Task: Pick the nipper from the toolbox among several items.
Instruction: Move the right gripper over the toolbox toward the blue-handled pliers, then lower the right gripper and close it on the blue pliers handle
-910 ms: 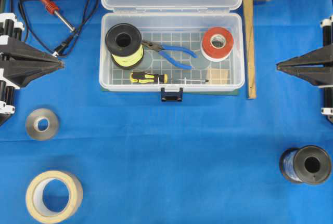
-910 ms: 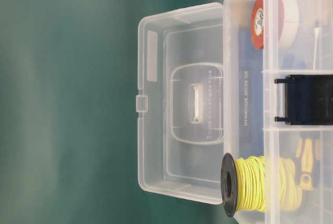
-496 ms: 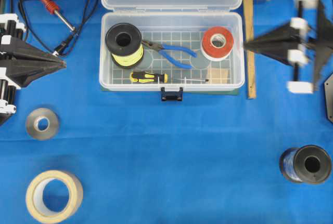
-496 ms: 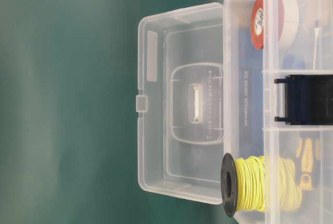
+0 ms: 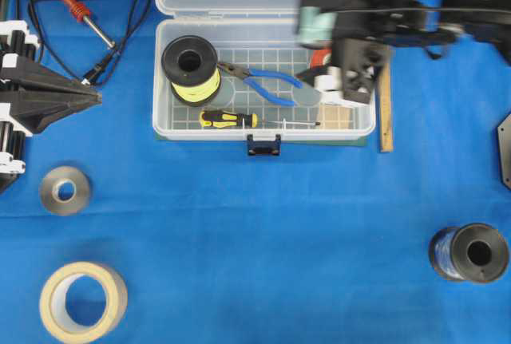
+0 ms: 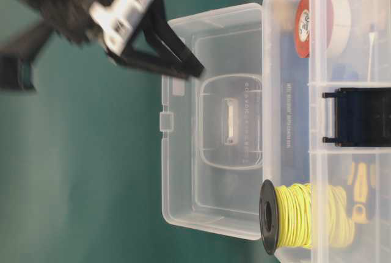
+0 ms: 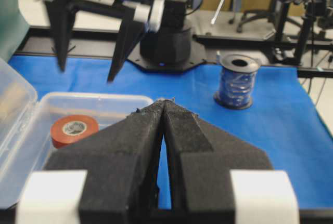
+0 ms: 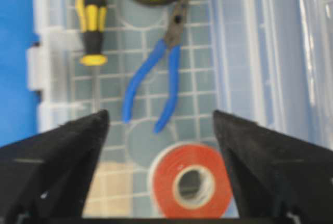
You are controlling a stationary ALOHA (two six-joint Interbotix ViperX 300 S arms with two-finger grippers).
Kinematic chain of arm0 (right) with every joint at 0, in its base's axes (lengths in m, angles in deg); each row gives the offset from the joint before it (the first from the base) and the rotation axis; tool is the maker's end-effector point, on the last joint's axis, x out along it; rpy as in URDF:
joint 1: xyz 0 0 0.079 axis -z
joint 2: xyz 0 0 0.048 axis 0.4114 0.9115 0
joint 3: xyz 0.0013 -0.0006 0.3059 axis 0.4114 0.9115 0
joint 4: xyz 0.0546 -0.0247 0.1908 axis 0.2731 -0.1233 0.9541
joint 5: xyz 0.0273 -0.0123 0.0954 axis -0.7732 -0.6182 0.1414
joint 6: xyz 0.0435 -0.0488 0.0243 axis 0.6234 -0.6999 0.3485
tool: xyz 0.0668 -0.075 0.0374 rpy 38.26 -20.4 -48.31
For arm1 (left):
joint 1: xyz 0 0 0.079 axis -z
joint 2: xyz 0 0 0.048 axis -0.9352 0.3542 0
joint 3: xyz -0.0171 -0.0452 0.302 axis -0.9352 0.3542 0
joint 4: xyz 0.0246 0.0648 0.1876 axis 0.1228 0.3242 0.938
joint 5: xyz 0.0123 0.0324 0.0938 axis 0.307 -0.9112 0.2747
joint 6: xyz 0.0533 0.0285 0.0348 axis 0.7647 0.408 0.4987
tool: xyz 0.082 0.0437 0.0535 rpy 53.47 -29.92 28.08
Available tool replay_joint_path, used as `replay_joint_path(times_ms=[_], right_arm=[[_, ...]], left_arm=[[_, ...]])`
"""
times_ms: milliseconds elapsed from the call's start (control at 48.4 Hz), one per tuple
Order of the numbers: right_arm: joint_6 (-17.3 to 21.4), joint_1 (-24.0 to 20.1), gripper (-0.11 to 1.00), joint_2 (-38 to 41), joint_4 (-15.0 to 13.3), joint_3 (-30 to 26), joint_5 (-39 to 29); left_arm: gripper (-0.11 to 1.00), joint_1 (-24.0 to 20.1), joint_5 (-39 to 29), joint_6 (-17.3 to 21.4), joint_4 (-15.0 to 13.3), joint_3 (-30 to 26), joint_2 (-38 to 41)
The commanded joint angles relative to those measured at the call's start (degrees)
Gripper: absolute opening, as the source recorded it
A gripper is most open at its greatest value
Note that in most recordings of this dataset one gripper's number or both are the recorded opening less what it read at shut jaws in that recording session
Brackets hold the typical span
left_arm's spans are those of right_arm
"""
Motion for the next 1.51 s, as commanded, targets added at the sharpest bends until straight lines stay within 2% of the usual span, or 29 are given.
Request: replay_joint_path(times_ms=[0,124,496,724,807,910,1158,1324,1489], right_arm=[[-0.2,0.3,0.76,3.3,-1.1,-4.4,-2.0],[-0.4,0.9,0.69,8.3,-1.2,-6.8,-2.7],[0.0,2.4,0.69,19.1,-1.1,-7.4,1.7],[0.0,3.0,0.66,22.7,-1.1,-7.4,4.7],[0.1,2.9,0.62,23.6,-1.1,-7.2,5.2],[0.1,3.0,0.51,24.8,-1.1,-6.7,5.7],[-0.1,3.0,0.14,25.1,-0.9,-5.7,7.0],[0.4,2.9,0.14,23.9,-0.8,-5.7,7.0],[1.0,2.9,0.14,18.5,-0.8,-5.6,6.8]], left_arm=[[0.0,-0.1,0.3,-0.1,0.0,-0.5,0.6],[0.0,-0.1,0.3,-0.1,0.0,-0.5,0.6],[0.0,-0.1,0.2,-0.1,0.0,-0.3,0.9],[0.0,-0.1,-0.3,-0.3,-0.1,-0.2,0.9],[0.0,-0.1,-0.6,-0.7,-0.1,-0.2,0.9],[0.0,-0.1,-1.0,-1.1,-0.1,-0.2,0.9],[0.0,-0.1,-1.1,-1.2,-0.1,-0.2,0.7],[0.0,-0.1,-1.1,-1.2,-0.1,-0.2,0.4],[0.0,-0.1,-1.1,-1.2,-0.1,-0.2,0.4]])
